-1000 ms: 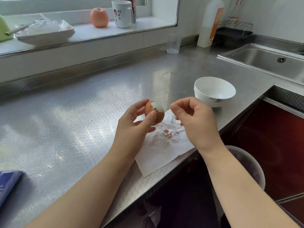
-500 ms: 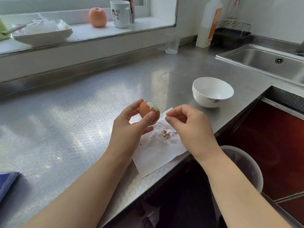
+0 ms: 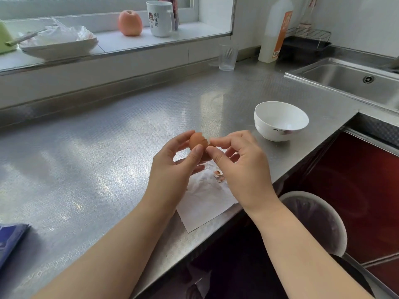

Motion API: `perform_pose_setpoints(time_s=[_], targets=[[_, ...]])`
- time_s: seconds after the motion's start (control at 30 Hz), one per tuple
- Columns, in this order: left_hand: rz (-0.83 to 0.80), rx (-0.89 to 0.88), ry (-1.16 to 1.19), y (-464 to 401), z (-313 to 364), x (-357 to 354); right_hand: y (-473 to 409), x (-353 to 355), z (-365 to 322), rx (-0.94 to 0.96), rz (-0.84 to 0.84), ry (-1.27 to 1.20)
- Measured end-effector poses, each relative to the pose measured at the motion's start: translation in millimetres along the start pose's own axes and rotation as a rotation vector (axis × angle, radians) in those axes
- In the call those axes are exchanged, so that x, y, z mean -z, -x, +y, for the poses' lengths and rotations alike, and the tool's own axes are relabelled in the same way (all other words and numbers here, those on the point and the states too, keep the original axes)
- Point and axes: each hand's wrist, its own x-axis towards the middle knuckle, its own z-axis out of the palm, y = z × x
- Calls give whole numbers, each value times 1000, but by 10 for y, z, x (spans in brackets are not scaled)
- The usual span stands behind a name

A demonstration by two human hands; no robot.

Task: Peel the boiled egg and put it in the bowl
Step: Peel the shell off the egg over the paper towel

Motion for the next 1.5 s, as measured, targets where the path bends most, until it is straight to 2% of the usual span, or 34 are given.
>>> perform_pose_setpoints(time_s=[0.27,0.47,0.57,0.63,0.73,0.93,1.07,1.33,1.5], targets=[[12,-19,-27,-6,-15,-7,-39,27,-25,-65,-76,-61],[57,-25,-27,-15,-20,1,1,85,10,-68,-49,-28],[62,-32,-8,-11,-23,-4,23,132,77,-77,-150,92],[52,-31,-4,-7,-29,-10,19,138,80,-59,-114,152],[19,-34,3,-5,-33,-12,-32,105,8,-19,-33,80],[15,-27,61,-16,-22,4,-75,8,-16,16,-67,-11],[53,-62,-28,-28,-30,6,-47,-11,-7,22,-20,-46],[46,-143,-129,-3,-26,-6,-78,42,-50,-70,-74,-173],[28,-175,-138,10,-4,-14,-64,60,-61,-57,-91,-180]])
